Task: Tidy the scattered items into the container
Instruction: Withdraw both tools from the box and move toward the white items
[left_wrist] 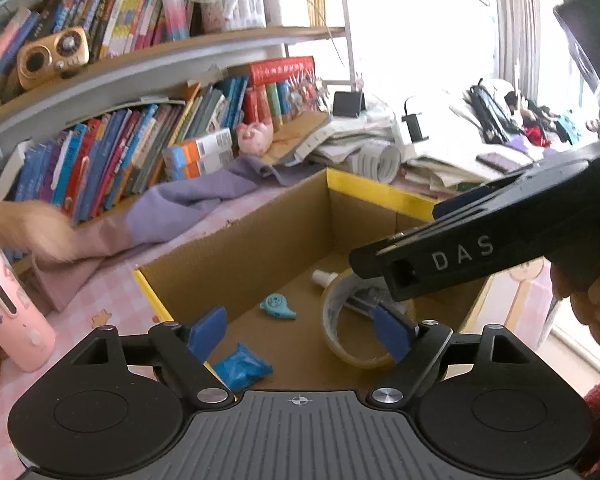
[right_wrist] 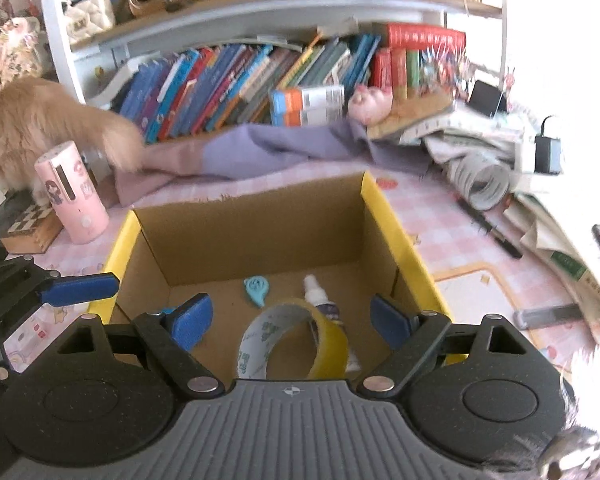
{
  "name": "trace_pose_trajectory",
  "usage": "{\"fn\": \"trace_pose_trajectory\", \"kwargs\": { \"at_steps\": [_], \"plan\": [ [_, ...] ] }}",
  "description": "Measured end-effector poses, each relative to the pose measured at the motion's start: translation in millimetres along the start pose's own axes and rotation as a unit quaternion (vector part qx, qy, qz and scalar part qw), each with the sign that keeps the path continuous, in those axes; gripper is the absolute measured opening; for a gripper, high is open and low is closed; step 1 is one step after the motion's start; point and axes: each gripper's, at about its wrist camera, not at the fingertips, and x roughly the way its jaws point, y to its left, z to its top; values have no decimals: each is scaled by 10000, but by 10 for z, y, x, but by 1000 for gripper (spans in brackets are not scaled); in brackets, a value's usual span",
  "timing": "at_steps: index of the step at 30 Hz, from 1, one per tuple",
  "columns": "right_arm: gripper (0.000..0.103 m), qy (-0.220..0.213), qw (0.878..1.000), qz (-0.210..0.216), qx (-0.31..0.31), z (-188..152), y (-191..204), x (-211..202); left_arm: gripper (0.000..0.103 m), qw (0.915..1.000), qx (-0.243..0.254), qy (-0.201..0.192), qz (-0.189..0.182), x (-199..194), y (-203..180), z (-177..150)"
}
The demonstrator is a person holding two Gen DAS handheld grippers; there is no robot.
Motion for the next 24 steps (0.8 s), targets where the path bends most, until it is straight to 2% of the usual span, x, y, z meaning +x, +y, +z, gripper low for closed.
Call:
{"fn": "trace_pose_trajectory", "kwargs": {
  "at_steps": [12,24],
  "plan": [
    [86,-288,9992,-205,196,-245,-195,-467,89,9983,-222,-511,165,-383,-335,-14],
    [87,-378,9987,-231,250,-595,-314,-977,92,9971,-186,-680,273,-789,-816,-148]
  ]
}}
